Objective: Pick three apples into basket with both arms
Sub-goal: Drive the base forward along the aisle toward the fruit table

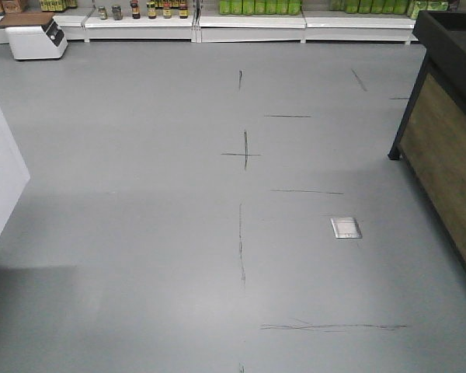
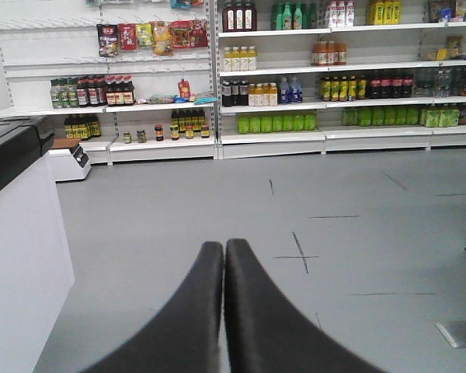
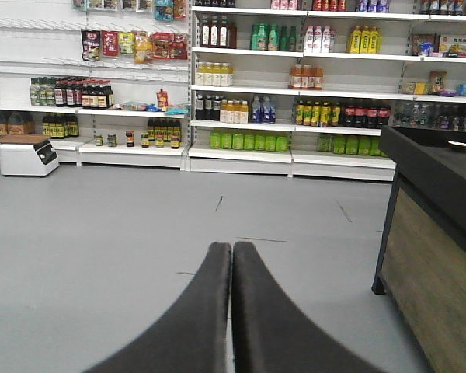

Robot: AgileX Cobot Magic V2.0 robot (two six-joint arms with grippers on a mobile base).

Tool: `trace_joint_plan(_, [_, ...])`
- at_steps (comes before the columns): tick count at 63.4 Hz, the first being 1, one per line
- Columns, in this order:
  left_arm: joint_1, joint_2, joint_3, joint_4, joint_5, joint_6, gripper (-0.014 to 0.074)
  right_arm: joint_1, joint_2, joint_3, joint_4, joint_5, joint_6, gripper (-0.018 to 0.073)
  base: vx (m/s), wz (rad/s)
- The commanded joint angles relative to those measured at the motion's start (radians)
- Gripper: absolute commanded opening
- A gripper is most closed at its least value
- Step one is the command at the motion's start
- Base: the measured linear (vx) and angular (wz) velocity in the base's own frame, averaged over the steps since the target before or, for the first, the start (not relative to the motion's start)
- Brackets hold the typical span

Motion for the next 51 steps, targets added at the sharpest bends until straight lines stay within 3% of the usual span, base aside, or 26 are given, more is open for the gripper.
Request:
trace_joint_plan(1, [-0.001,-0.002,0.019,0.000,-0.069,-0.012,-0.0006,-0.004,0.001,0.013,-0.009,-0.073,-0.001,-0.0009,0.00,0.00])
trace_joint_plan(51, [-0.001,-0.002,0.019,0.000,-0.069,-0.012,-0.0006,-0.004,0.001,0.013,-0.009,-0.073,-0.001,-0.0009,0.00,0.00])
